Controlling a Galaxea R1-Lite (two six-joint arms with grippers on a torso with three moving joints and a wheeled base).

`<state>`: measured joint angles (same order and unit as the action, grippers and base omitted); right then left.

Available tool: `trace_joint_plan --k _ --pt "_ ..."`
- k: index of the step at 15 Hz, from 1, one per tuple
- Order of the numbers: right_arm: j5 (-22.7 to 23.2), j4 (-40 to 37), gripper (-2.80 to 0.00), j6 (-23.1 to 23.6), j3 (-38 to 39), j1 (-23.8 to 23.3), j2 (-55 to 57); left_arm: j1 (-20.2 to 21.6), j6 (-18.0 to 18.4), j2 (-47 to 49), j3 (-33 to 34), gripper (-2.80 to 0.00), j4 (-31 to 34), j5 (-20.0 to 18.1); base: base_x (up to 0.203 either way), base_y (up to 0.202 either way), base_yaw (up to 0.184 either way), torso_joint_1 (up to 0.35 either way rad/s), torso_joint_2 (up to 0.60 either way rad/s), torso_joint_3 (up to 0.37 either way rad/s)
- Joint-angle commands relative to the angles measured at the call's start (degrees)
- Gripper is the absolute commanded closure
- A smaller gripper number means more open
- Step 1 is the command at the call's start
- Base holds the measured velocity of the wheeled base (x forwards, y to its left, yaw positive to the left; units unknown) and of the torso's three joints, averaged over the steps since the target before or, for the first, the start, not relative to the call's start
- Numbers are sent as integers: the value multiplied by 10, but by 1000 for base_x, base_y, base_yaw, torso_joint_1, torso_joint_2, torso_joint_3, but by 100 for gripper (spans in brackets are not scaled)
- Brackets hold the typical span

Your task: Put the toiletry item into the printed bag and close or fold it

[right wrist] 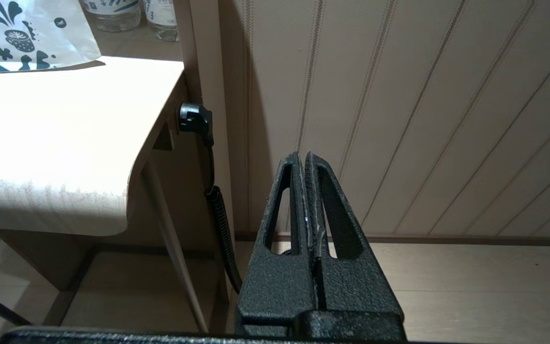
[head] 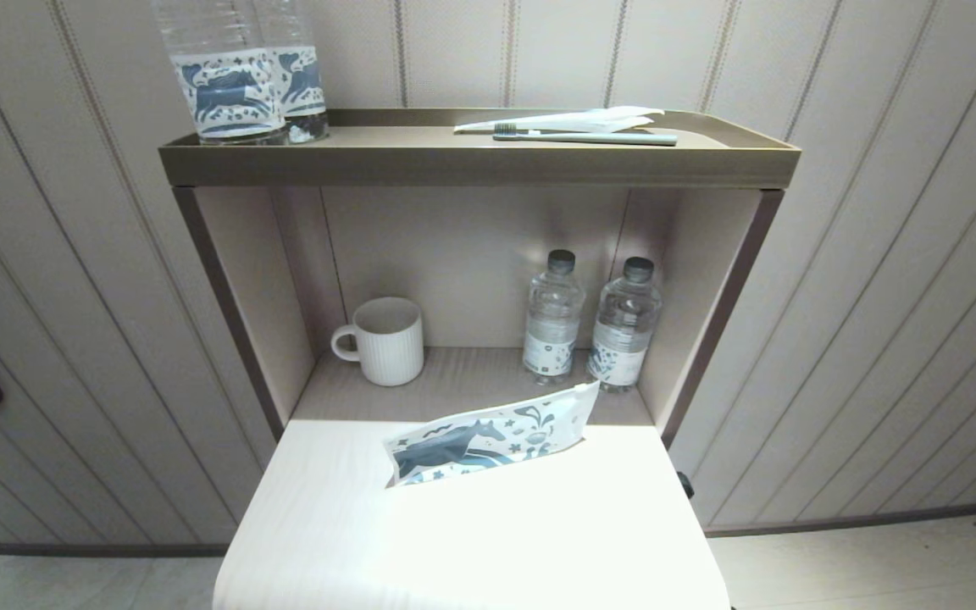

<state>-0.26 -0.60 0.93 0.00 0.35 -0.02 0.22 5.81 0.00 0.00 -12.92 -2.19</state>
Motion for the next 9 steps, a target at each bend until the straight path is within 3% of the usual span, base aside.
trace_joint_plan --k 1,6,9 --pt "2 0 0 1 0 1 0 0 -2 1 0 0 -1 0 0 0 0 0 0 0" --pt "-2 0 0 -1 0 0 0 0 -9 0 0 0 -4 0 0 0 0 0 0 0" --pt "-3 0 0 -2 0 0 0 0 4 1 0 0 -3 -4 0 0 0 0 0 0"
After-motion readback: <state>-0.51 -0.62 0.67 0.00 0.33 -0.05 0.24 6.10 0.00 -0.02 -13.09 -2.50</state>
